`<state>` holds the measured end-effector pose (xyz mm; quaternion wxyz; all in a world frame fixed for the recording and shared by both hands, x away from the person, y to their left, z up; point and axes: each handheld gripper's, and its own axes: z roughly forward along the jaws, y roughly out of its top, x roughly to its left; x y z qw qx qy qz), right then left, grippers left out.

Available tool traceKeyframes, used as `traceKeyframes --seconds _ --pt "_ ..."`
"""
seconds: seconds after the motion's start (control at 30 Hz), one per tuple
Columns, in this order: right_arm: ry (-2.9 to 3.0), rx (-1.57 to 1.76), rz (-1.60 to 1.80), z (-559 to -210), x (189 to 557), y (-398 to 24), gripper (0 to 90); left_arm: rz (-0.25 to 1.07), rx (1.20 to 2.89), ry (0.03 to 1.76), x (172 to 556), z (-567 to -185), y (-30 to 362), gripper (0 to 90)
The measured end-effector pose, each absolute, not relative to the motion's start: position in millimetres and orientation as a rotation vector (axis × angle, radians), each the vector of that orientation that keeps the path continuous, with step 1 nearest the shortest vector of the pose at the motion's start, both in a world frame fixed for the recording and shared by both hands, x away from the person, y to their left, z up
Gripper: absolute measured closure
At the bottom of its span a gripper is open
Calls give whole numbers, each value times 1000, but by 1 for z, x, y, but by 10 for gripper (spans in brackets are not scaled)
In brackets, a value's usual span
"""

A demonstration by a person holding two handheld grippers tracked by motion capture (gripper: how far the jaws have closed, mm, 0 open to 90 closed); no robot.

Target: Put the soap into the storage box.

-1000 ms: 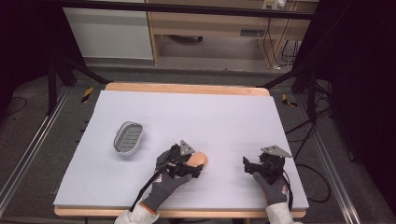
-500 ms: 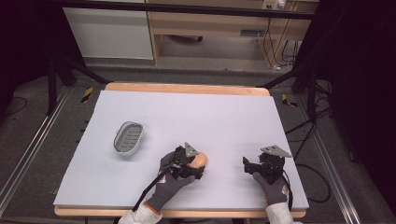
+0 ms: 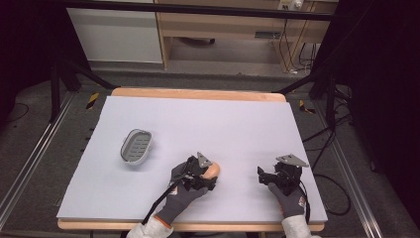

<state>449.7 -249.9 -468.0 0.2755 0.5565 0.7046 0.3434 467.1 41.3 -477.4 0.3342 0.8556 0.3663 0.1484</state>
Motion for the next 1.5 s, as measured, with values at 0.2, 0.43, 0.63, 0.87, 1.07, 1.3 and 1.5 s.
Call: traceKeyframes --seconds 0.2,0.43,0.63,0.87,1.07,1.3,1.5 --pt "1890 1494 923 -468 450 -250 57 395 2232 958 465 -477 40 312" --pt "1887 1494 920 -467 450 -251 56 390 2226 938 462 -469 47 314" --pt "1884 1498 923 -467 449 -250 56 390 2210 936 459 -458 56 314" --pt "1880 1498 927 -467 449 -250 56 391 2189 922 455 -445 67 315" --pt "1883 1494 925 -467 449 -250 56 396 2174 923 453 -439 78 314" --pt "1883 1496 924 -467 449 -250 55 395 2159 927 447 -435 96 315" --pt "1880 1502 927 -467 449 -250 55 405 2139 945 443 -431 113 315"
